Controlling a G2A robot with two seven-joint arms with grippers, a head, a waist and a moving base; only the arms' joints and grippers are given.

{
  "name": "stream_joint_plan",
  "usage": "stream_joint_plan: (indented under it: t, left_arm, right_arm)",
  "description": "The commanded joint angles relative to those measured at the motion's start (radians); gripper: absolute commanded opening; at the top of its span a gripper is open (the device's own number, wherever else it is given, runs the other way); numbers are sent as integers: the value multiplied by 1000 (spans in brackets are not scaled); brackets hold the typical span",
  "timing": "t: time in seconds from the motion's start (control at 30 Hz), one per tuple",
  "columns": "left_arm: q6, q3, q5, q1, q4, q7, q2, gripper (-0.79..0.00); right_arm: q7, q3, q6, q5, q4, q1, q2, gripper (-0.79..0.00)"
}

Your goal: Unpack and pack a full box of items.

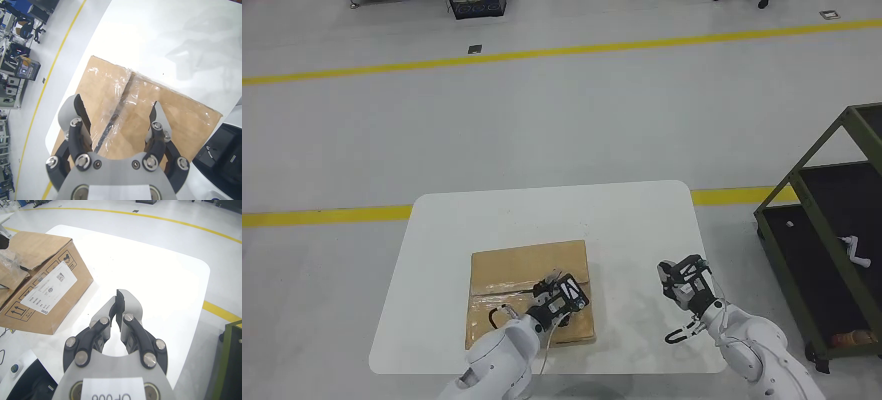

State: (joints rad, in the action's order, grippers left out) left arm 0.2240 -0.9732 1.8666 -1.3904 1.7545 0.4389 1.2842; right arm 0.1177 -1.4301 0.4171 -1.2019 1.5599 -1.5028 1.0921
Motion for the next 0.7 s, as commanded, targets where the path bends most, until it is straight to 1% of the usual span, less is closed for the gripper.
stream_joint_plan:
  t: [0.0,0.1,0.27,0.33,0.37,0.4,0.43,0.5,0.53,0.67]
  left_arm:
    - [-11,-1,-3,7,-12,3,2,-197]
    - [-23,1,0,17,-24,8,5,-237]
    - [-25,8,8,26,-35,12,9,-237]
    - [-27,9,10,29,-37,12,11,-249]
    - [-28,10,11,30,-39,11,11,-262]
    - [-29,10,12,31,-40,11,12,-283]
    - [-31,10,10,31,-41,10,12,-323]
    - [-33,9,11,31,-42,9,13,-357]
    - [-34,9,12,31,-42,8,14,-403]
    - [-34,6,15,28,-40,7,15,-406]
  right_arm:
    - [0,0,0,-1,0,0,0,-785]
    - [0,-2,1,-1,1,-1,0,-785]
    - [-1,-5,2,0,3,-2,-1,-785]
    - [-1,-5,3,0,3,-2,-1,-785]
    - [-1,-6,3,0,3,-2,-1,-785]
    - [-1,-6,3,0,3,-2,-1,-785]
    - [0,-6,3,0,3,-2,-1,-785]
    - [1,-5,4,1,2,-1,-1,-785]
    - [2,-5,4,2,2,-1,0,-785]
    - [5,-3,3,1,0,1,0,-785]
